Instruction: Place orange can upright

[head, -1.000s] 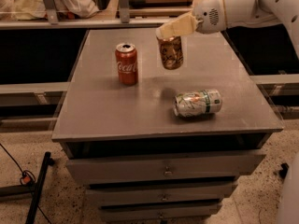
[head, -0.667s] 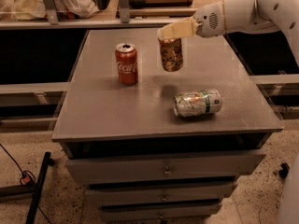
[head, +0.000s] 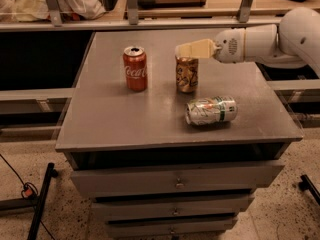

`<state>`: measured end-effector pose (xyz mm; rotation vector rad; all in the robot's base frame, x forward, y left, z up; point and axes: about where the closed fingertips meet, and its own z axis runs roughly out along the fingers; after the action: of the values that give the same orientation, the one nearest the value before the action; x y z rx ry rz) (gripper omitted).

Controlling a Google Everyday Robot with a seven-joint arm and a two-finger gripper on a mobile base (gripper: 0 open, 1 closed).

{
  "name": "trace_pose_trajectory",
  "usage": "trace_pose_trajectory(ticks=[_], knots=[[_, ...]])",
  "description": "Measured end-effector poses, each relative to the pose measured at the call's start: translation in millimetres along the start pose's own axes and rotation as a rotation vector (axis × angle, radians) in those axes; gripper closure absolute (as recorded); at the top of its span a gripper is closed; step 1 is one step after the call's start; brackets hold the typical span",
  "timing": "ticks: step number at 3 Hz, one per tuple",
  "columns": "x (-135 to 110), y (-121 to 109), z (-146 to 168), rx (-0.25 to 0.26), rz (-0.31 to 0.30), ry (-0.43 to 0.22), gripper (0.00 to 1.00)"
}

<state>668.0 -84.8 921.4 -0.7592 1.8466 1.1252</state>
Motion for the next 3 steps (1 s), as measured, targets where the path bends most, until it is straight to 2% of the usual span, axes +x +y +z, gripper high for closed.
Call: trace_pose_trajectory(ticks=[1,2,3], knots=[[24.0,-0.4,1.3,-0.004,0.038,-0.038,0.13],[23.8,-0.3,1.2,-0.004,0.038,-0.038,0.00],[20.1,1.4,-7.1,0.007,-0.042,-0.043,0.00]])
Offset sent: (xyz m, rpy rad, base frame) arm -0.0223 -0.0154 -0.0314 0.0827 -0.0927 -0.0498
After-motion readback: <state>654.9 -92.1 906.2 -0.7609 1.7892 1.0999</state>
